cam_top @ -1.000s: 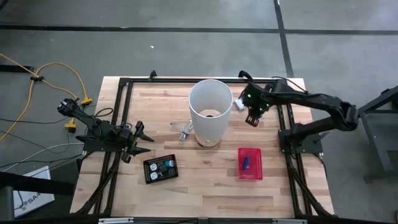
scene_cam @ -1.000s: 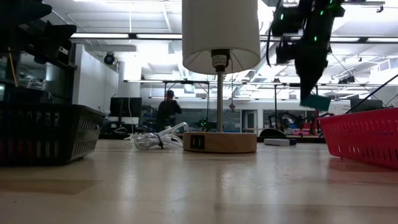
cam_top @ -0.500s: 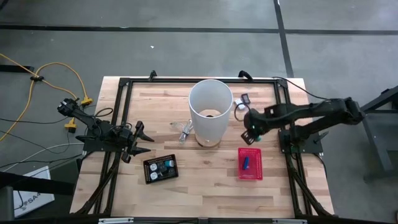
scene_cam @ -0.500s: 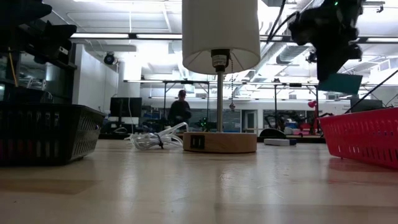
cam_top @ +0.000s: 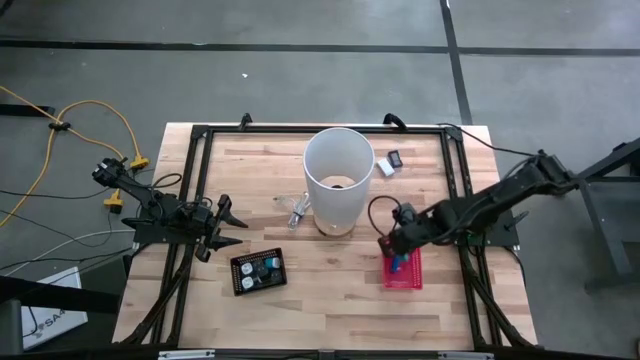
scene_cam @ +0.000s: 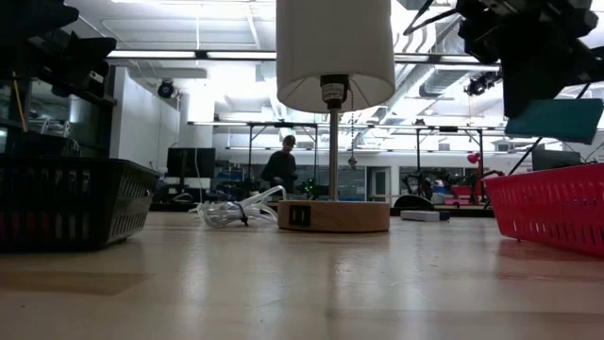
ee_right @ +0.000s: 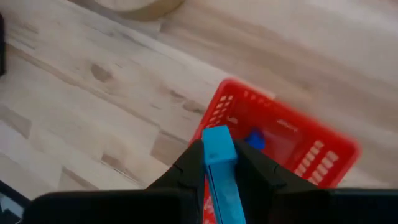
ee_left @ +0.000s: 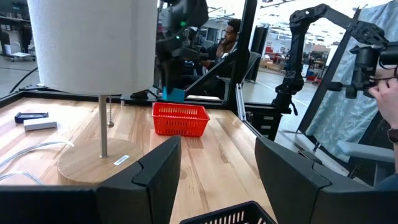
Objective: Pick & Place Office items
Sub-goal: Put the light blue digital clock into the orange bin
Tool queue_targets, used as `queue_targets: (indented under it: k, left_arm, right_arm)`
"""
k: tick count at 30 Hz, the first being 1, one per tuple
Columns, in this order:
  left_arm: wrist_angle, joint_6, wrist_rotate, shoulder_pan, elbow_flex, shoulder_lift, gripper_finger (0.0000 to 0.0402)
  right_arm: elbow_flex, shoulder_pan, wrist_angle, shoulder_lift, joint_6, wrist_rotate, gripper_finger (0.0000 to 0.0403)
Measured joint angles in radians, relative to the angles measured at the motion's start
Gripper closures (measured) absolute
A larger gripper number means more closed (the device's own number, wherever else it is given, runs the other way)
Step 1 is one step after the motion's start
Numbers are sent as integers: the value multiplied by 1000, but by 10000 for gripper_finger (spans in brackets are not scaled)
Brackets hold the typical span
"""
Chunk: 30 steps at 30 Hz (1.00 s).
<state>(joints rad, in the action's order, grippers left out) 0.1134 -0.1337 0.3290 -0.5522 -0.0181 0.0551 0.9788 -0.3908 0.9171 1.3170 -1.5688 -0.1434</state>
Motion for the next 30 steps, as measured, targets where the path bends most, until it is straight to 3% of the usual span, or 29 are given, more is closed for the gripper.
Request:
queue_targets:
  k: [24, 30]
  left_arm:
    - [0, 0, 0, 0, 0, 0, 202]
    - [0, 0, 0, 0, 0, 0, 202]
  right_arm:
    - [0, -135, 86, 115, -599, 13, 347]
    - [0, -124, 132, 141, -664, 22, 347]
